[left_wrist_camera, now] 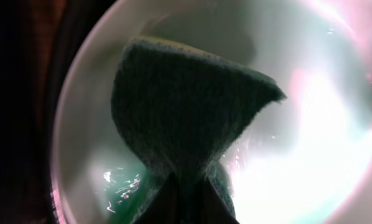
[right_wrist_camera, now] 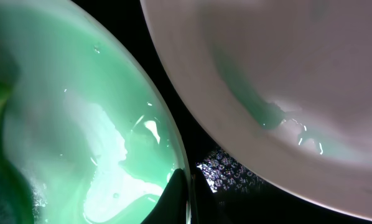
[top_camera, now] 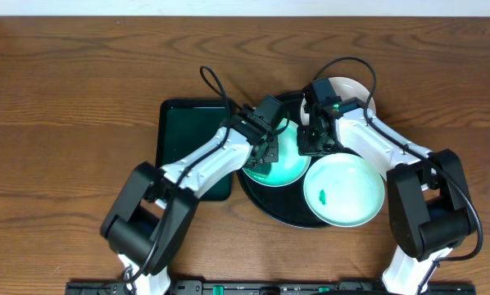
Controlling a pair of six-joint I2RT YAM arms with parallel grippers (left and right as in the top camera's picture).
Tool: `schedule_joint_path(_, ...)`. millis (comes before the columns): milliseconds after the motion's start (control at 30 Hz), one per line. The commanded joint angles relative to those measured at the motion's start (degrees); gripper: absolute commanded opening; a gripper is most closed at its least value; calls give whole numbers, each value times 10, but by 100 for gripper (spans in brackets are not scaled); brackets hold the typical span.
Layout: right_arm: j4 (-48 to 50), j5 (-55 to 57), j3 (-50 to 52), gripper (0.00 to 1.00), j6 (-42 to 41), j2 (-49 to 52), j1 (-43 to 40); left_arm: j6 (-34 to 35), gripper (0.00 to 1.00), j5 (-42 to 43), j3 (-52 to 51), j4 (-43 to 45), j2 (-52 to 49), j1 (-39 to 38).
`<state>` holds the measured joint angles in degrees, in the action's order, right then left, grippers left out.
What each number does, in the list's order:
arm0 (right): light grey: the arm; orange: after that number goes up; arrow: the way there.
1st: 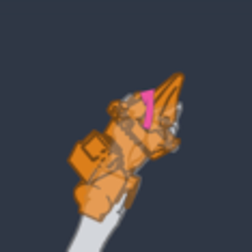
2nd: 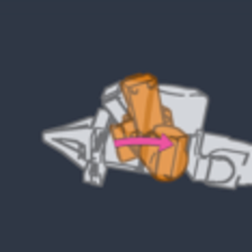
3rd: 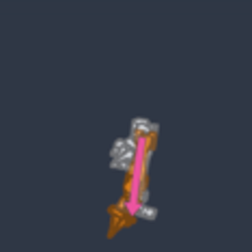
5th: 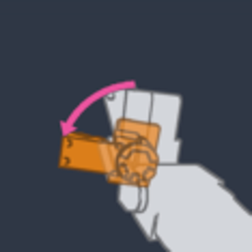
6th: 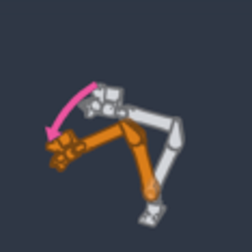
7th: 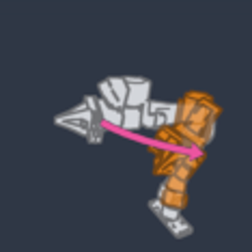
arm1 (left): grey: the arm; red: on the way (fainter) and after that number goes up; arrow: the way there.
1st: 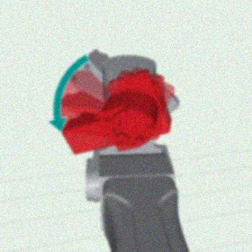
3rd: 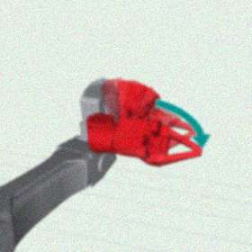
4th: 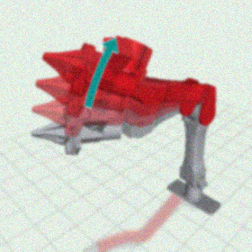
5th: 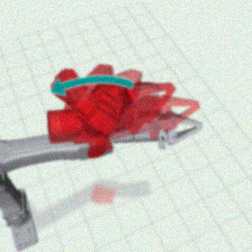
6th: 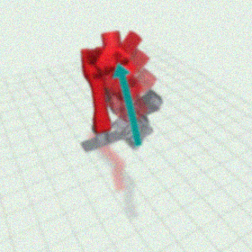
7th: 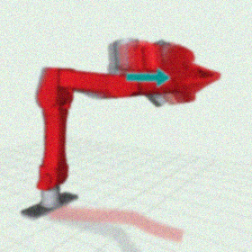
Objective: Clean dirty plates on tray and stack at the side
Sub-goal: 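Scrub the left pale green plate with the sponge in circles, then return the sponge to the green tray and release it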
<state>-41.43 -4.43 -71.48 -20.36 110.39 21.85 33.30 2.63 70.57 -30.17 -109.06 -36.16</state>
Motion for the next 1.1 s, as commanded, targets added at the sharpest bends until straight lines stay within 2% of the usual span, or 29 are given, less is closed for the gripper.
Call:
schedule_joint_path(0,3,-14,0,1,7,-14,7,22,7,16,-6,-5,-23,1)
schedule_joint_path(233,3,-14,0,1,7,-14,7,-3,7,270,-6,14,-27,1)
schedule_joint_path(333,3,-14,0,1,7,-14,9,-2,7,308,-6,32,-27,1)
schedule_joint_path(567,3,-14,0,1,7,-14,9,-11,7,292,9,41,1,24)
schedule_joint_path(667,3,-14,0,1,7,-14,9,-11,7,242,10,36,34,38)
schedule_joint_path(900,3,-14,0,1,7,-14,9,-14,7,56,10,-6,80,46)
schedule_joint_path(1067,3,-14,0,1,7,-14,9,-13,7,39,-3,-13,58,44)
